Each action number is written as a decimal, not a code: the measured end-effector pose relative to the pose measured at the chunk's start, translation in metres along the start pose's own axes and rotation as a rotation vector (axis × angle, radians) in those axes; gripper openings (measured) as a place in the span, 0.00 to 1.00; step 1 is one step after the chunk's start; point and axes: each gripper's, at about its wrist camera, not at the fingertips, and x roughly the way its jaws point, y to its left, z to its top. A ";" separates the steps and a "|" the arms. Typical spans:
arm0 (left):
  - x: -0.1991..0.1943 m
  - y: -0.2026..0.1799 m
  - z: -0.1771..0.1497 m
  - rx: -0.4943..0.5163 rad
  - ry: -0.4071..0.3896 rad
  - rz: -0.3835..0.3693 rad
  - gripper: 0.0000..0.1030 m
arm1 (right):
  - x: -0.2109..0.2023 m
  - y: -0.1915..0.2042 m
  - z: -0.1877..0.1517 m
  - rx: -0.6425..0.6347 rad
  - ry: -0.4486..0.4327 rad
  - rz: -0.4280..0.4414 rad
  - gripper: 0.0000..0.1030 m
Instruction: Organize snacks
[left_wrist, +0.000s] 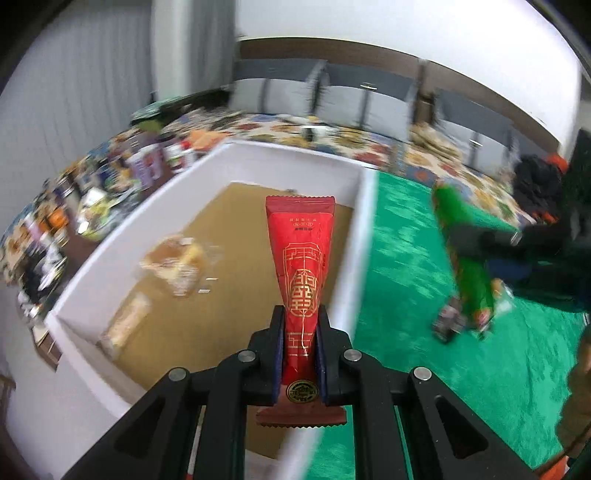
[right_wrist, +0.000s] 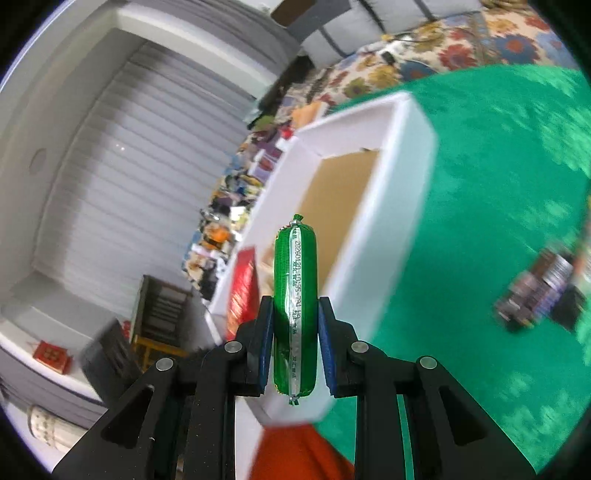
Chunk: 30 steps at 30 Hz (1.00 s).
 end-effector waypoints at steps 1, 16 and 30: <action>0.003 0.013 0.001 -0.019 0.003 0.018 0.13 | 0.013 0.012 0.007 -0.009 0.002 0.011 0.24; 0.009 0.080 -0.029 -0.138 0.006 0.110 0.86 | 0.010 0.013 -0.018 -0.247 -0.149 -0.373 0.71; 0.030 -0.158 -0.115 0.254 0.165 -0.271 0.96 | -0.163 -0.201 -0.149 -0.109 -0.216 -1.017 0.70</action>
